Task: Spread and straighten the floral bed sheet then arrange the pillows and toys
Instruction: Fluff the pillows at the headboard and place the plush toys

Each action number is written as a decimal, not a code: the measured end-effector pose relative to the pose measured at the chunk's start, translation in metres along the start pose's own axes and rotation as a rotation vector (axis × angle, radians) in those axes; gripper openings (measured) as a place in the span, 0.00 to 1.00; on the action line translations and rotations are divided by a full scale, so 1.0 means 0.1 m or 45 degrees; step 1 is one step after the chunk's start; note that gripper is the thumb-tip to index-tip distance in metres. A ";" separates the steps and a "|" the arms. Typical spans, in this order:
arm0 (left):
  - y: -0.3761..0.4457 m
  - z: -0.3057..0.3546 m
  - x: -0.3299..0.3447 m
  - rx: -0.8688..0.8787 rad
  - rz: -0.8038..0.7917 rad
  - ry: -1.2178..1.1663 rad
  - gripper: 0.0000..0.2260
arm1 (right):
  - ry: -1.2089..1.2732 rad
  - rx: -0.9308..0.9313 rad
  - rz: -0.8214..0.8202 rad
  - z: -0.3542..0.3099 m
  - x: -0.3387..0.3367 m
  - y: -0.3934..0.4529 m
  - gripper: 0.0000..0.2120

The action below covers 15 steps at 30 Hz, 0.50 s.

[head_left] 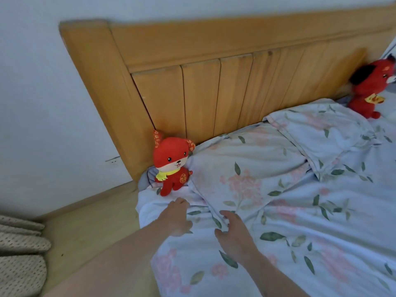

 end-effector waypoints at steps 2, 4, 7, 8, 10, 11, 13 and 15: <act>0.47 -0.10 0.10 0.001 0.005 0.003 0.29 | -0.049 -0.048 0.125 0.01 0.02 0.38 0.26; 0.90 -0.20 0.25 -0.013 -0.007 -0.008 0.30 | -0.141 -0.064 0.275 0.07 0.00 0.76 0.28; 1.39 -0.31 0.50 0.010 -0.010 -0.008 0.30 | -0.476 -0.062 0.397 0.18 -0.01 1.23 0.35; 1.51 -0.31 0.53 0.044 0.018 -0.017 0.27 | -0.583 -0.071 0.409 0.19 -0.02 1.36 0.37; 1.72 -0.31 0.60 0.105 0.074 -0.064 0.25 | -0.744 -0.043 0.427 0.24 -0.01 1.60 0.43; 1.76 -0.30 0.58 0.117 0.105 -0.071 0.27 | -0.804 -0.020 0.440 0.24 -0.02 1.68 0.44; 1.93 -0.33 0.59 0.113 0.113 -0.047 0.28 | -0.851 0.023 0.450 0.32 -0.02 1.88 0.43; 2.04 -0.34 0.56 0.109 0.133 -0.045 0.25 | -0.803 0.007 0.428 0.37 -0.04 2.04 0.31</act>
Point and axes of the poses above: each hand's wrist, its own y-axis towards the middle knuckle, its own x-axis out of the palm, z = x × y, the point moved 5 cm from there along y, towards the middle knuckle, and after that the axes turned 7 degrees about -z, right-handed, at the moved point
